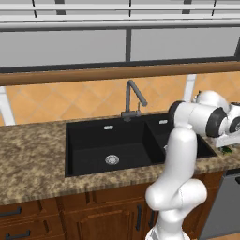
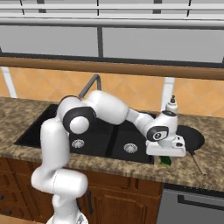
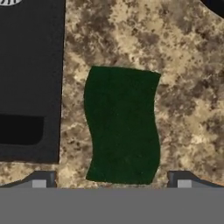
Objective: Pick the pan and sponge and place them into the sink. Then turn on the water.
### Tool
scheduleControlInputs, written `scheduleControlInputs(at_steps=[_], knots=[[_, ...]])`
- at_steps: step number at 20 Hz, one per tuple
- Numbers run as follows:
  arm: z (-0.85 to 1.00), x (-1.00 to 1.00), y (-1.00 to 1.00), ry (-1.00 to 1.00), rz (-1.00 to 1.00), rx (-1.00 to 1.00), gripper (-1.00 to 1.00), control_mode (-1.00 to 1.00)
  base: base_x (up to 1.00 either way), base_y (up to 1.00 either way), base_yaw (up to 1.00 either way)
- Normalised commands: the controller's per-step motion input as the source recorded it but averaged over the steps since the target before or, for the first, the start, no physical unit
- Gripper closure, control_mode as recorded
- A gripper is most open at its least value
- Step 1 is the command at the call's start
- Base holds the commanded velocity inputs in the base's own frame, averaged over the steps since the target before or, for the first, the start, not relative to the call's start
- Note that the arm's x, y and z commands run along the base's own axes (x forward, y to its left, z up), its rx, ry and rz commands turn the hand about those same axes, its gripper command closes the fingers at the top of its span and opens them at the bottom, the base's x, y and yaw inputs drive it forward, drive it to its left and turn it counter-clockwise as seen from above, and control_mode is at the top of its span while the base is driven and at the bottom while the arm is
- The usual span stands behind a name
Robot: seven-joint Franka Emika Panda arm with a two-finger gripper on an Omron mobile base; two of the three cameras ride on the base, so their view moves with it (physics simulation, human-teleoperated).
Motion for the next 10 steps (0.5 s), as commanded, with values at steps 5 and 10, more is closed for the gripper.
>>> scheduleControlInputs(at_steps=[5,10], knots=[[-0.39,0.31,-0.1,0.0,0.0,0.0,-1.0,-1.0,0.0,0.0,0.0],[-0.45,0.19,0.0,0.0,0.01,0.0,-1.0,-1.0,0.0,0.0,0.0]])
